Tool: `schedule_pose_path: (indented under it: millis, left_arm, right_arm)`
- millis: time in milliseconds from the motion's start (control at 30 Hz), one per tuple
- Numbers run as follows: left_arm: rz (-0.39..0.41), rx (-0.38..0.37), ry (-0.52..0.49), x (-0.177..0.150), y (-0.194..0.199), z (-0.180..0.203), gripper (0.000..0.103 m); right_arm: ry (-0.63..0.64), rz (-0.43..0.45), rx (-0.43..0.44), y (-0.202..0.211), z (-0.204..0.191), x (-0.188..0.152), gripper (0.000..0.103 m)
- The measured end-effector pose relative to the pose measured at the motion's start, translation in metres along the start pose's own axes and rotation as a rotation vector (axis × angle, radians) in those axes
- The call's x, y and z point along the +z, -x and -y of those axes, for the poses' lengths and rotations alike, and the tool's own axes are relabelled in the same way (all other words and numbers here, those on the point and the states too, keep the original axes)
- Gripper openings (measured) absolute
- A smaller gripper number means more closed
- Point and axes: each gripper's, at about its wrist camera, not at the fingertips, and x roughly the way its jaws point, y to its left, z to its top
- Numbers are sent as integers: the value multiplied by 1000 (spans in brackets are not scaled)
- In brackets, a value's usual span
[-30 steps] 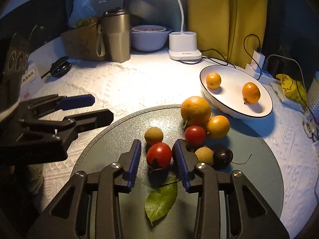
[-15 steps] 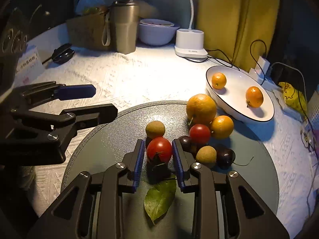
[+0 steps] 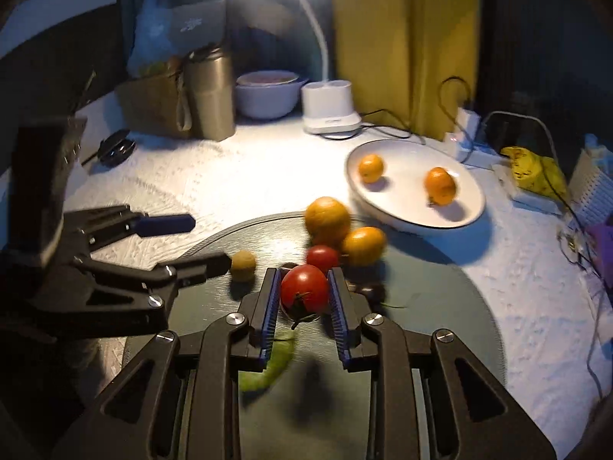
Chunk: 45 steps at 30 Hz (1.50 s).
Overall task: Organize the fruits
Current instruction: 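Grasp the small brown round fruit with the left tool while the right tool lifts the tomato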
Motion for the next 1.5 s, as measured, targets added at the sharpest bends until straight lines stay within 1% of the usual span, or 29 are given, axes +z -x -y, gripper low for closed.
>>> schedule_pose_path:
  millis: [133, 200, 300, 433, 533, 767, 900, 933, 1000, 1267, 1500]
  left_arm:
    - [-33, 9, -21, 0, -12, 8, 64]
    - [-34, -9, -31, 1, -14, 11, 64]
    - [-27, -5, -66, 2, -15, 18, 63]
    - [-25, -12, -96, 4, -14, 25, 54]
    - [-33, -16, -96, 3, -12, 24, 48]
    - [-58, -7, -68, -2, -14, 12, 45]
    - [-66, -36, -62, -1, -18, 10, 32]
    - [-66, -44, -60, -1, -19, 10, 29]
    - [-69, -54, -60, 2, -20, 10, 25]
    - [-51, -75, -82, 6, -15, 13, 25]
    - [-9, -74, -83, 22, -6, 13, 25]
  right_arm:
    - [-34, 7, -27, 6, 20, -4, 27]
    - [-55, 5, -38, 7, 31, -7, 27]
    - [-78, 0, -46, 7, 42, -12, 27]
    - [-97, -6, -61, 4, 55, -17, 27]
    - [-102, -22, -92, 1, 65, -21, 27]
    - [-128, -61, -111, -6, 84, -35, 28]
    - [-138, -57, -105, -6, 85, -35, 28]
    - [-145, -64, -92, -7, 87, -35, 28]
    - [-153, -74, -83, -10, 87, -36, 29]
    - [-155, -68, -93, -9, 85, -36, 30]
    - [-149, -38, -106, -1, 87, -25, 30]
